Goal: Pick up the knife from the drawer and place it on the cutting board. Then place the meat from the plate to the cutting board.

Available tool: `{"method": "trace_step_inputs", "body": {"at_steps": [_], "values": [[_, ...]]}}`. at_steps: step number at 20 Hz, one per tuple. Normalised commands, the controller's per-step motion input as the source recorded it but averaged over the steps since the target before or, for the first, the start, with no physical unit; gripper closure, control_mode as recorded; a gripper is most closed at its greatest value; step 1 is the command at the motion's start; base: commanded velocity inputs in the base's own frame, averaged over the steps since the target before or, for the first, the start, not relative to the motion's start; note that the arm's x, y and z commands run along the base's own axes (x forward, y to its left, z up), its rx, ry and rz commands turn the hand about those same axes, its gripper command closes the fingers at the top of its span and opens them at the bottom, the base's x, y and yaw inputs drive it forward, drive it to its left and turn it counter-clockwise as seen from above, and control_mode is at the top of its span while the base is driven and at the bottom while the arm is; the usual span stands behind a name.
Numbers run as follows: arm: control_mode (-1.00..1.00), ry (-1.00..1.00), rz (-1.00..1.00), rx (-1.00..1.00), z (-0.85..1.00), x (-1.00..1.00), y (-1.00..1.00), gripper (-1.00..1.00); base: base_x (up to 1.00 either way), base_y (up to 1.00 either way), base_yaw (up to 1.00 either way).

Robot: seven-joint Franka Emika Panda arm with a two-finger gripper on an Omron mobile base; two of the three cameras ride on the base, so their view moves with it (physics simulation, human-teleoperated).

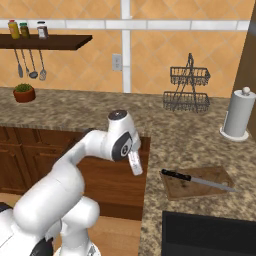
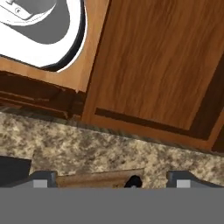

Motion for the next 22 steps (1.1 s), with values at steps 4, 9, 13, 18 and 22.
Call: {"method": "trace_step_inputs", "body": {"at_steps": [4,9,13,18,22], "values": [[-1.0,0.0,0.65,-0.04,0.44,-0.6,0.51,-1.0,0.0,0.0,0.0],[-1.0,-0.29,0.28,-0.07,0.44,-0.76,0.4,-1.0,0.0,0.0,0.0],[-1.0,-0.31,0.02,-0.05,0.21,-0.44,0.2,-1.0,0.0,0.0,0.0],[-1.0,-0.02,0.0,0.0,0.0,-0.01,0.0,-1.0,0.0,0.0,0.0],[-1.0,0.0,0.0,-0.01,0.0,-0.02,0.05,-1.0,0.0,0.0,0.0]]}}
